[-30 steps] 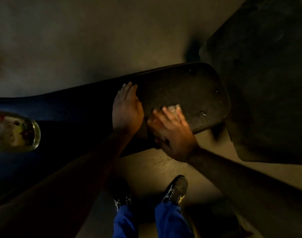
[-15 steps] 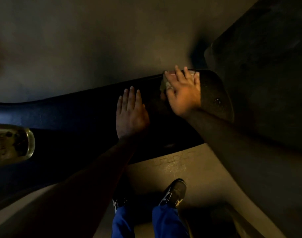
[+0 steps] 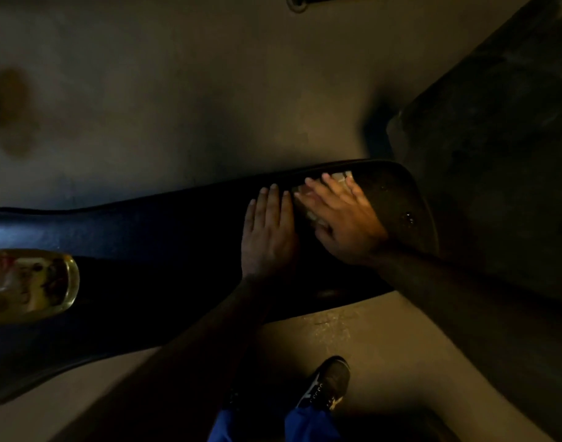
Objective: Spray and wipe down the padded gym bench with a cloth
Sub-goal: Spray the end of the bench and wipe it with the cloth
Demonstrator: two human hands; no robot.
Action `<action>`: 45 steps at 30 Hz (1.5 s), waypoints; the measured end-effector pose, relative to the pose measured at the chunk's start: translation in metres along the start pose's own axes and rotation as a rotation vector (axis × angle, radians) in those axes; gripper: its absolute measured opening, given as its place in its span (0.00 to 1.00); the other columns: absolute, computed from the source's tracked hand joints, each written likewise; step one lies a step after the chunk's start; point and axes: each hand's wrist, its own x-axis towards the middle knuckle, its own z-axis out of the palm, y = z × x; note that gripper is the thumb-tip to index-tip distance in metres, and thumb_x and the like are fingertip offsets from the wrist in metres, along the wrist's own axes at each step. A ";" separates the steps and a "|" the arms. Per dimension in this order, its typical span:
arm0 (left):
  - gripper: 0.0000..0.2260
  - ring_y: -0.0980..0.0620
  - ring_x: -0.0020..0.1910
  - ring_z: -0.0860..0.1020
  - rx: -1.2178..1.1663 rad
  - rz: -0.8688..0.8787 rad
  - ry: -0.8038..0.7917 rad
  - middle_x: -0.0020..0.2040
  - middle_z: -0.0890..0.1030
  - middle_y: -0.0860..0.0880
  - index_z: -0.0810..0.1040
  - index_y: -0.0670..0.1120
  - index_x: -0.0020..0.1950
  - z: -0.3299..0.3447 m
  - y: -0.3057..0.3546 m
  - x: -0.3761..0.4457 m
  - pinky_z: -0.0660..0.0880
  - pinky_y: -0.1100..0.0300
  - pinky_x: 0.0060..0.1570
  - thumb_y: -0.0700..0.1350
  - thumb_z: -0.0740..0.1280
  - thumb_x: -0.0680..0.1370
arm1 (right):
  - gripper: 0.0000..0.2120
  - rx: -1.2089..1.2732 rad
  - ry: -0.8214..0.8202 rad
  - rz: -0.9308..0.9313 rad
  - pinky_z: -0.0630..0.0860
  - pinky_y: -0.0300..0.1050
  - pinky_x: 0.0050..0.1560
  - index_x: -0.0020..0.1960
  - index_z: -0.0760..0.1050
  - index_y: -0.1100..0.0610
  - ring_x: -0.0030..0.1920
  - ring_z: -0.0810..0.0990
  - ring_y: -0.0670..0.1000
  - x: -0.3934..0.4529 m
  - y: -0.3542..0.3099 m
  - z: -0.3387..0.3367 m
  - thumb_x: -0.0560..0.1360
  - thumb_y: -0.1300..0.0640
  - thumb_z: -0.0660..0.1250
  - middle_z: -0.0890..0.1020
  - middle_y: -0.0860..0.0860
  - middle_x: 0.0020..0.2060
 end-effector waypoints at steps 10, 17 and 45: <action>0.27 0.40 0.76 0.61 -0.114 -0.118 -0.024 0.75 0.64 0.37 0.66 0.38 0.74 0.017 0.033 0.000 0.57 0.45 0.74 0.50 0.48 0.79 | 0.30 0.030 0.011 0.019 0.47 0.61 0.79 0.79 0.62 0.44 0.81 0.55 0.55 -0.020 0.037 -0.002 0.76 0.46 0.55 0.62 0.50 0.80; 0.25 0.41 0.76 0.61 -0.134 -0.129 0.020 0.75 0.66 0.38 0.68 0.39 0.73 0.016 0.035 0.002 0.57 0.46 0.75 0.50 0.50 0.81 | 0.31 0.049 0.000 0.003 0.48 0.64 0.79 0.79 0.63 0.44 0.80 0.57 0.57 -0.053 0.007 0.013 0.76 0.46 0.56 0.63 0.50 0.80; 0.24 0.43 0.77 0.60 -0.071 -0.016 0.043 0.76 0.63 0.40 0.65 0.42 0.75 0.030 0.077 0.021 0.56 0.49 0.75 0.51 0.55 0.82 | 0.28 0.122 0.082 0.032 0.50 0.69 0.77 0.77 0.67 0.46 0.80 0.58 0.58 -0.120 0.035 0.016 0.77 0.48 0.60 0.65 0.51 0.79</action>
